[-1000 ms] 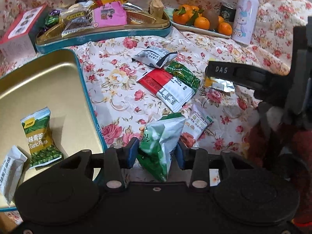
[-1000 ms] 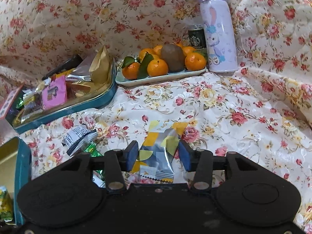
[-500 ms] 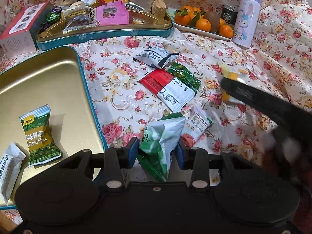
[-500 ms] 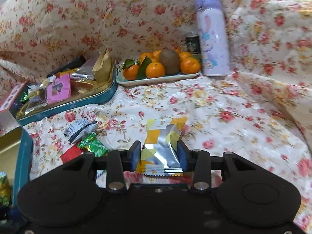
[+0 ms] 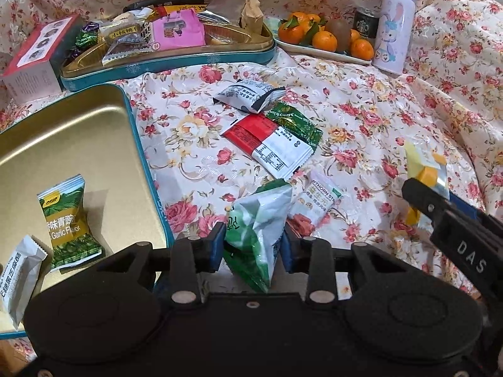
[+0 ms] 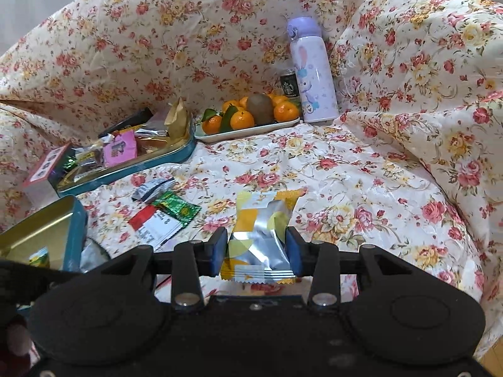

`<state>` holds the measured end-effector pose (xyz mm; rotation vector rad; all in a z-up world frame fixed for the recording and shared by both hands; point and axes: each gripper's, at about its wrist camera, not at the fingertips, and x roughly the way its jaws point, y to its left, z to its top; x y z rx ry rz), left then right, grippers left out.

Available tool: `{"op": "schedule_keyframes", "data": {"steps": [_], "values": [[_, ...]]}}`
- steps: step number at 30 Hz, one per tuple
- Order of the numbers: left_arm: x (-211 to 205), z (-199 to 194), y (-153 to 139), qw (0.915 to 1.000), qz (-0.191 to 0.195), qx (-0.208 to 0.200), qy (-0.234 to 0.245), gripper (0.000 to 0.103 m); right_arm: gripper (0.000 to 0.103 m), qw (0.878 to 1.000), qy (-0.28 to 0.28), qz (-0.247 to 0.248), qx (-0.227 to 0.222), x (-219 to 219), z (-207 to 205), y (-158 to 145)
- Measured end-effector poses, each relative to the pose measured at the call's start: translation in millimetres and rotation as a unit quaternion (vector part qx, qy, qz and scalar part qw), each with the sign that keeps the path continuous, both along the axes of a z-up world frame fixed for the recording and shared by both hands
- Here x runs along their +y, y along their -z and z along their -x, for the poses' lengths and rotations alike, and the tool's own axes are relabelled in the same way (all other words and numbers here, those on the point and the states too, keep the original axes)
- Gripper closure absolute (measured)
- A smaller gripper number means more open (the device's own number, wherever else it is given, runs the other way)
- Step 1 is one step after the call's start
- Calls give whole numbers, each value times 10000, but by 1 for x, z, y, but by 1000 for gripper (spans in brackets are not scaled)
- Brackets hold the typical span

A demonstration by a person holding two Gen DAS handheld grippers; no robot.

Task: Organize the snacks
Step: 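Carry both packets into the gold tin and open both tools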

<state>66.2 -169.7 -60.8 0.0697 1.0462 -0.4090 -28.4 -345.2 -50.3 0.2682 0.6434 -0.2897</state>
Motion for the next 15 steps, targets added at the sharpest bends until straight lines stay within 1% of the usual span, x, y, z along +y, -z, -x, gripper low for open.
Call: {"op": "schedule_keyframes", "data": {"steps": [4, 9, 15], "values": [[2, 5, -7, 10000, 92, -13, 32, 60, 61, 10000, 17, -56, 27, 4, 5, 0], [6, 19, -28, 9994, 146, -285, 126, 60, 61, 9999, 17, -122, 12, 11, 13, -3], [22, 38, -47, 9989, 171, -384, 191, 60, 61, 9998, -140, -156, -22, 23, 24, -12]]}}
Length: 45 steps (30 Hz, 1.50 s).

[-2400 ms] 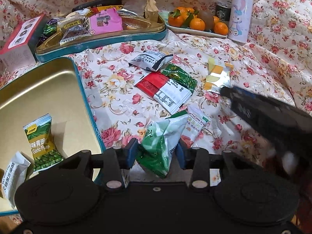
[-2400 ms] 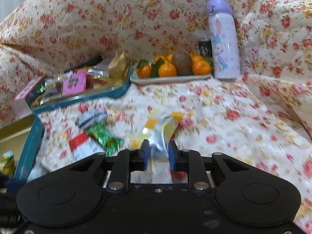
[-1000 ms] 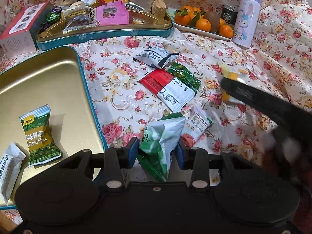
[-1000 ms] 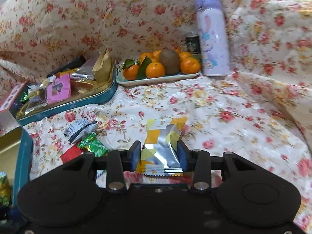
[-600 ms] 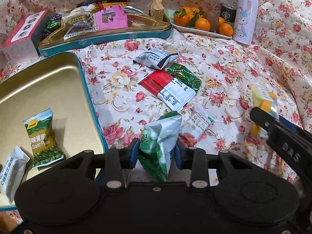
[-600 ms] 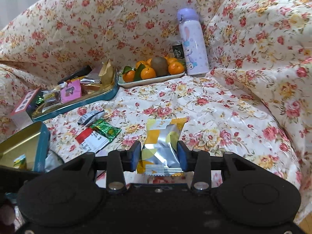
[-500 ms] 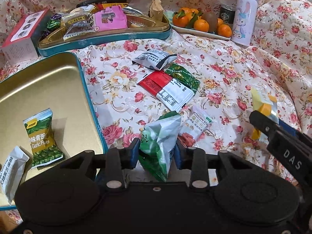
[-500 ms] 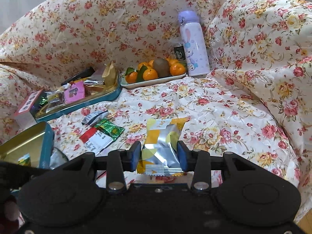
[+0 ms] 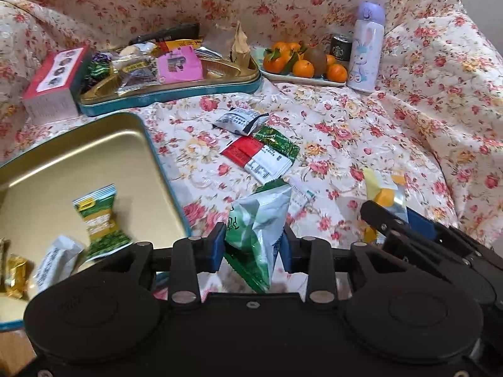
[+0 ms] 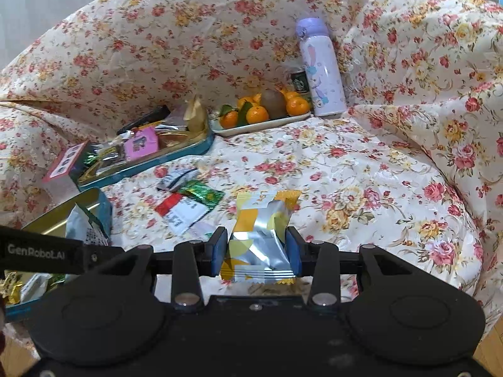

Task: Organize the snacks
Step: 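Carry both packets into the gold tin and open both tools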

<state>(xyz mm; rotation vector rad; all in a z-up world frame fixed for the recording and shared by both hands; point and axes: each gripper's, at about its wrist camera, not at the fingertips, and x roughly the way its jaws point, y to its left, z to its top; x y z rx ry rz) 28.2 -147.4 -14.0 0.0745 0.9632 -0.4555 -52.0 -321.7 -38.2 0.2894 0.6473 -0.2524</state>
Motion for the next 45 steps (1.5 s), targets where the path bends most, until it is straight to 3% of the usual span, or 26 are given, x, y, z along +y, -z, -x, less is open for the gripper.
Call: {"op": "schedule_keyframes", "data": {"steps": [13, 24, 38, 45], "values": [[80, 17, -13, 9980, -124, -161, -598, 60, 61, 9959, -899, -52, -2, 61, 5, -17], [146, -29, -5, 9897, 75, -136, -1422, 60, 61, 9873, -1586, -16, -45, 114, -17, -29], [199, -53, 14, 9801, 217, 83, -1972, 60, 61, 9756, -2190, 118, -42, 169, -51, -26], [204, -54, 14, 9805, 266, 0, -1945, 58, 61, 9666, -2547, 273, -72, 195, -60, -21]]}}
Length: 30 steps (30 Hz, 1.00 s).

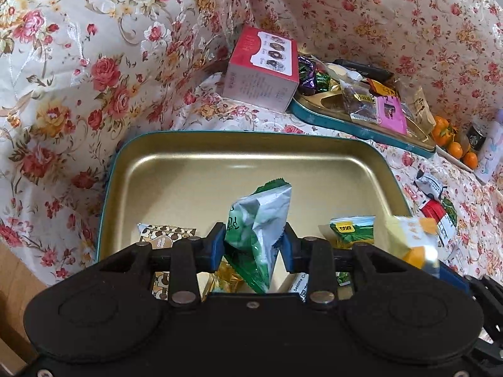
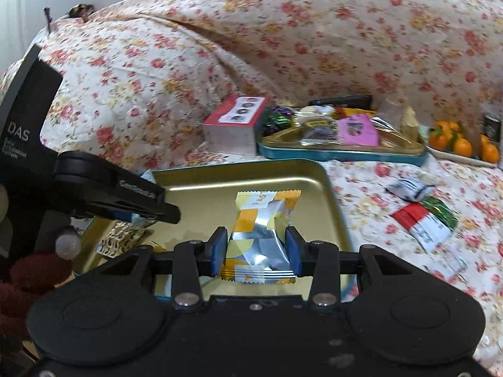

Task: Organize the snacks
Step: 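Carry both packets into the gold tin and open both tools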

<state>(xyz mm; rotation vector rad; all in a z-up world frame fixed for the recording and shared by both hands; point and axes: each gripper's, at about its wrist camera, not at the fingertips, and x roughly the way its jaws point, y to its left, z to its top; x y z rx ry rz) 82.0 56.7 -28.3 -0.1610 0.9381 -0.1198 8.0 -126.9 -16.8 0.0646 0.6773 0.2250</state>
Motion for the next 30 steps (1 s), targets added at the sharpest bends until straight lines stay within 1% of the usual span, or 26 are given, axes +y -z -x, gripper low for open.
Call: {"op": "schedule_keyframes", "data": {"steps": [4, 6, 10, 13, 17, 22, 30], "values": [[1, 2, -3, 10000, -23, -55, -27, 59, 61, 9999, -115, 52, 7, 11, -6, 2], [1, 0, -2, 10000, -24, -24, -23, 59, 61, 9998, -157, 80, 15, 14, -8, 4], [6, -1, -2, 9998, -13, 68, -162, 59, 61, 9997, -222, 125, 57, 19, -12, 7], [11, -1, -2, 9995, 30, 122, -295, 59, 60, 9995, -247, 137, 103, 22, -20, 9], [15, -1, -2, 9990, -7, 170, -425, 59, 60, 9994, -271, 135, 181, 27, -33, 13], [19, -1, -4, 9983, -20, 188, -544, 59, 60, 9988, -314, 289, 227, 36, -51, 21], [22, -3, -3, 9978, -46, 234, -612, 59, 60, 9980, -329, 428, 314, 44, -67, 32]]}}
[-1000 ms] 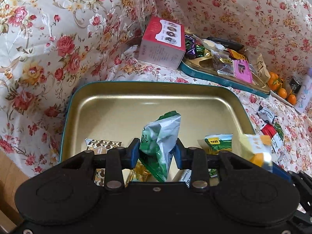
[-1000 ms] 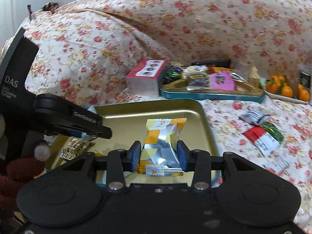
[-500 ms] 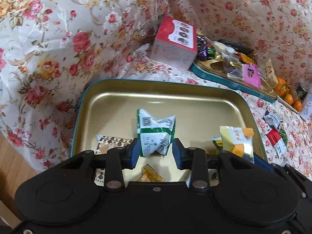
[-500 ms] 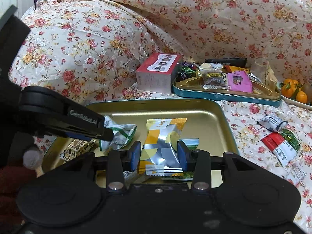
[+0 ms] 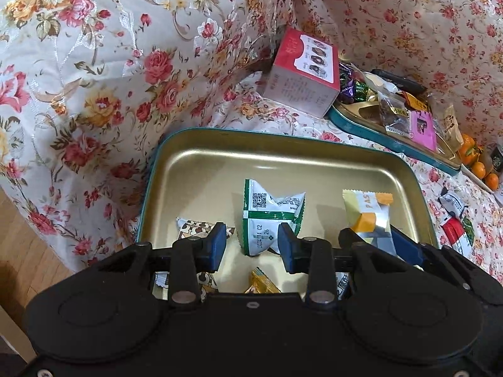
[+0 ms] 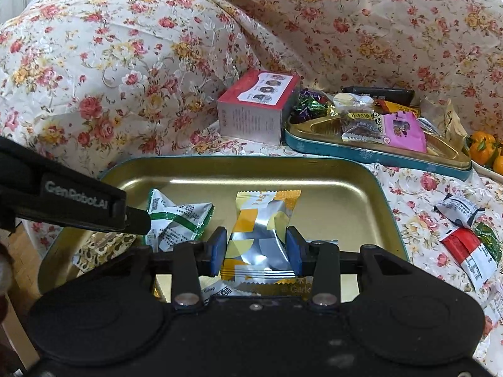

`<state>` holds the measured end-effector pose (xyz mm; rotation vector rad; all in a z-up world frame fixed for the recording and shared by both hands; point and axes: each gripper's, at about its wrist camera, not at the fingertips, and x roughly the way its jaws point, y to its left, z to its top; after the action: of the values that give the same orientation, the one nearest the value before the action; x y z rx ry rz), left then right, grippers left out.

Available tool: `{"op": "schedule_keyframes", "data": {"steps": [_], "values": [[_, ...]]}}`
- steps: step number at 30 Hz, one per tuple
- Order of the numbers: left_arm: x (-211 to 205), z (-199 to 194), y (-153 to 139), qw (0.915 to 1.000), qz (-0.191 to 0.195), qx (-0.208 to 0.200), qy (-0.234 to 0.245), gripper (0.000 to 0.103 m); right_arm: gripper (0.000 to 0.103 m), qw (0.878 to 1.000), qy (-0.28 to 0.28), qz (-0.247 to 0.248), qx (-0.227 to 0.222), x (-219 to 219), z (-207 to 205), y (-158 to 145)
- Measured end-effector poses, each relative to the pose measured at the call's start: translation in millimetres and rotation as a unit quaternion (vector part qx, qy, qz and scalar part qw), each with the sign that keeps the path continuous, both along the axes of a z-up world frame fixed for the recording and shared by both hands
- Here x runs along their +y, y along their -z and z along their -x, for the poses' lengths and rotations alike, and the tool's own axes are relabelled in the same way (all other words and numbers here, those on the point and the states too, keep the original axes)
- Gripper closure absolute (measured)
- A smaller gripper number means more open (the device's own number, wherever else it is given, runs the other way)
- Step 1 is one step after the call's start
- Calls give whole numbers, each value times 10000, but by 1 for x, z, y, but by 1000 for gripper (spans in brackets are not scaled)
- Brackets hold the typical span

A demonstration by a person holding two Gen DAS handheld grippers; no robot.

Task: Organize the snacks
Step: 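Carry both packets into the gold tin and open both tools, then withdraw both tools from the tin toward the loose packets on the cloth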

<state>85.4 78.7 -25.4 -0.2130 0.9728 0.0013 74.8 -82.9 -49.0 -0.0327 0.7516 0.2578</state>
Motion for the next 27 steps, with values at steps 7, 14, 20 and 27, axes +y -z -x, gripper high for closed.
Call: {"op": "schedule_keyframes", "data": {"steps": [7, 14, 20, 27], "values": [[-1, -1, 1, 10000, 12, 23, 15, 59, 59, 10000, 32, 22, 24, 0, -2, 4], [0, 0, 0, 10000, 29, 27, -21, 59, 59, 9999, 135, -88, -49, -6, 0, 2], [-4, 1, -1, 10000, -4, 31, 32, 59, 59, 9993, 240, -214, -190, -12, 8, -6], [-12, 3, -2, 9999, -39, 24, 137, 59, 59, 9980, 403, -333, -351, -25, 22, -16]]}}
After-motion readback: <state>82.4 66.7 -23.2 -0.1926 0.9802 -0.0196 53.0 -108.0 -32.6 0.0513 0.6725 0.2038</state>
